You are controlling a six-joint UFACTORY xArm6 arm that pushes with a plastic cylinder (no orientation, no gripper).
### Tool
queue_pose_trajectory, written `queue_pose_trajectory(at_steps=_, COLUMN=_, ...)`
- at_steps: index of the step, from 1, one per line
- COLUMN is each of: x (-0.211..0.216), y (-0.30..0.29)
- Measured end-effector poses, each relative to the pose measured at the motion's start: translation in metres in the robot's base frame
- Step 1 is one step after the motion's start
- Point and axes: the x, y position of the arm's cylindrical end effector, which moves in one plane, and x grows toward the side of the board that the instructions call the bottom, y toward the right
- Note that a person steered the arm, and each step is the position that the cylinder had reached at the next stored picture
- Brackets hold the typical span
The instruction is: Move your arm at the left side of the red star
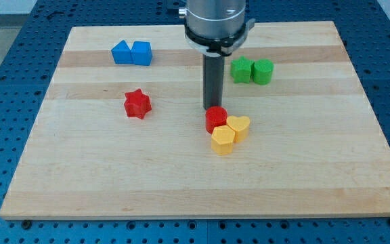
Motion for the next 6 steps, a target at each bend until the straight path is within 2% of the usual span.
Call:
queue_pose_trajectory(at_steps=2, x=-0.044, y=-0.139)
queue_pose_trajectory(at_steps=3, x=-0.033, y=-0.203)
queue_pose_trajectory(at_steps=4, x=-0.009, y=-0.203)
queue_pose_trajectory(at_steps=5, x=-0.004, y=-0.173)
queue_pose_trajectory(at_steps=6, x=-0.017, y=-0.167)
